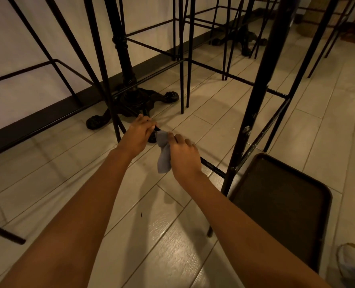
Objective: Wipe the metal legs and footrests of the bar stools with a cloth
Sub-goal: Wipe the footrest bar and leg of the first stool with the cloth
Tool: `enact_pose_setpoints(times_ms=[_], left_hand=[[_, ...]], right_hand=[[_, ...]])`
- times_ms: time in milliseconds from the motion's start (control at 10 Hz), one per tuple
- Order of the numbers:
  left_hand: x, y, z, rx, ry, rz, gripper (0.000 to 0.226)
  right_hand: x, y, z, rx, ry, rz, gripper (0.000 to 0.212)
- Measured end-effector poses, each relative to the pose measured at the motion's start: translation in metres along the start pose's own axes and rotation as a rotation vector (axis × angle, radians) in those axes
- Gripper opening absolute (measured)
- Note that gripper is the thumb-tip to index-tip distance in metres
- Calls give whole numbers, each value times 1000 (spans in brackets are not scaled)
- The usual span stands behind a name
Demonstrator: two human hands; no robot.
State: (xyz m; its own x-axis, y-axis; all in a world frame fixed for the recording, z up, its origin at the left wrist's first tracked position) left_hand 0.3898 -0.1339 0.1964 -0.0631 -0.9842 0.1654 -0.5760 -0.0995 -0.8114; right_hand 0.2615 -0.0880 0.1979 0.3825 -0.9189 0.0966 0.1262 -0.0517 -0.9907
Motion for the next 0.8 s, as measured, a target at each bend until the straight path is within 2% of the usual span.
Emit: enact_pose_setpoints(times_ms=[100, 300, 500, 600, 700, 800], left_hand=[[-1, 10, 11, 26, -20, -2, 29], [-1, 16, 16, 37, -10, -34, 30], [-4, 14, 2, 53, 6, -61, 32], [-4, 12, 0, 63, 15, -67, 32], [-4, 13, 0, 97, 10, -53, 34], [-3, 14, 1, 142, -8, -43, 38]], right_hand=[[-8, 1, -5, -17, 23, -31, 58], [-23, 1, -17, -58, 97, -298, 34], [-18, -4, -13, -91, 129, -271, 31], [-17, -5, -11, -36, 135, -219, 44], [-20, 0, -10, -6, 86, -247, 37], [-24, -1, -14, -25, 102, -312, 40]])
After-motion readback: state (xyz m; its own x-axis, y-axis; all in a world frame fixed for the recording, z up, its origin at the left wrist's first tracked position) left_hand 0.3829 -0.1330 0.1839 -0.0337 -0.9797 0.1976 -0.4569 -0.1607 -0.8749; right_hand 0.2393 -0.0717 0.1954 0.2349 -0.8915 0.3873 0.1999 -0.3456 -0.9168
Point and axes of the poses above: each hand's wrist, its own x-axis towards the middle knuckle, its own y-axis out of the palm, z = x × y, the point moved 6 cm from there along x, towards the middle knuckle, and after that the axes turned 9 degrees about -x, right-handed, at the moved point
